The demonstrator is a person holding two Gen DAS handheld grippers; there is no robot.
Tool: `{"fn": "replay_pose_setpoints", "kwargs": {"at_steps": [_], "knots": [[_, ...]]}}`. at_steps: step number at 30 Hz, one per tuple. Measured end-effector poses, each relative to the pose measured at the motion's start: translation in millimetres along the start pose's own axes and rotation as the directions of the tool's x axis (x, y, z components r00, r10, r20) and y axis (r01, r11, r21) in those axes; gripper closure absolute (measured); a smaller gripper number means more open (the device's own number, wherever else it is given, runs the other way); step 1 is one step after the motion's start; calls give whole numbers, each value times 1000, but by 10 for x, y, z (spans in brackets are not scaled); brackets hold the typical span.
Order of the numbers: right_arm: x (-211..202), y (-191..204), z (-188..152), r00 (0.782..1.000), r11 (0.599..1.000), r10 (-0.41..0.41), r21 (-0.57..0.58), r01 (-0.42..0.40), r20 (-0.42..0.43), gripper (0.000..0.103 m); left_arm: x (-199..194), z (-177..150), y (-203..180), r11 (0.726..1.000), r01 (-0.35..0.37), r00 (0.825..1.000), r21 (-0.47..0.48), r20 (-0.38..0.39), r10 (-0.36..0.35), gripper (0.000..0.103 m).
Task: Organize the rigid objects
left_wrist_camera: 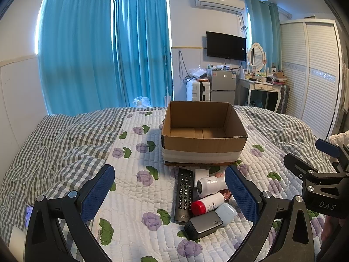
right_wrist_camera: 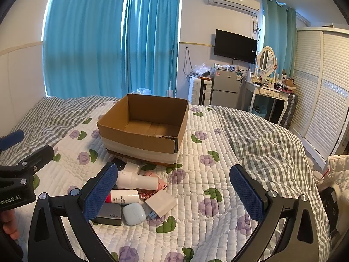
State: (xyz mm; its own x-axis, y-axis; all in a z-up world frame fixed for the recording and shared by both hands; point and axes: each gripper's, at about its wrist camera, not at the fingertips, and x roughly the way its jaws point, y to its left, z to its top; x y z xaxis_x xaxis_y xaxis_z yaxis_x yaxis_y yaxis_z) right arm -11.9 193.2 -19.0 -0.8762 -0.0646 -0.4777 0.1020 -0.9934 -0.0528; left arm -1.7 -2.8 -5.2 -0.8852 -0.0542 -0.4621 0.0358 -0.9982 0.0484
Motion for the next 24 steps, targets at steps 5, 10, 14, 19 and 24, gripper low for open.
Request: {"fn": "replay_pose_setpoints", "kwargs": {"at_steps": [5,10,14,19,24], "knots": [[-2,-1,-2,1000,1000,-1,0,1,0,0,1,1,5,1000,1,1000,1,-1,-1,0],[-6,4,-2,1000,1000,-1,-4,1,0,0,7,3,6,1000,-2,1000,-1,-3,2,0],[-21,3,-3,1000,1000,-2,-7,2,0,0,11,12,-3,1000,-2,1000,-5,-8,2,0],[-18,-14,18,1000,1000,-5,-21,5,-3,0,24,37,-29,1000,-8,1000,-1,-10,8,0],[22,-36,75,1000,999,6,-43,-7,-18,0,64,155,-18,1000,-25,1000,6,-15,25,0]]}}
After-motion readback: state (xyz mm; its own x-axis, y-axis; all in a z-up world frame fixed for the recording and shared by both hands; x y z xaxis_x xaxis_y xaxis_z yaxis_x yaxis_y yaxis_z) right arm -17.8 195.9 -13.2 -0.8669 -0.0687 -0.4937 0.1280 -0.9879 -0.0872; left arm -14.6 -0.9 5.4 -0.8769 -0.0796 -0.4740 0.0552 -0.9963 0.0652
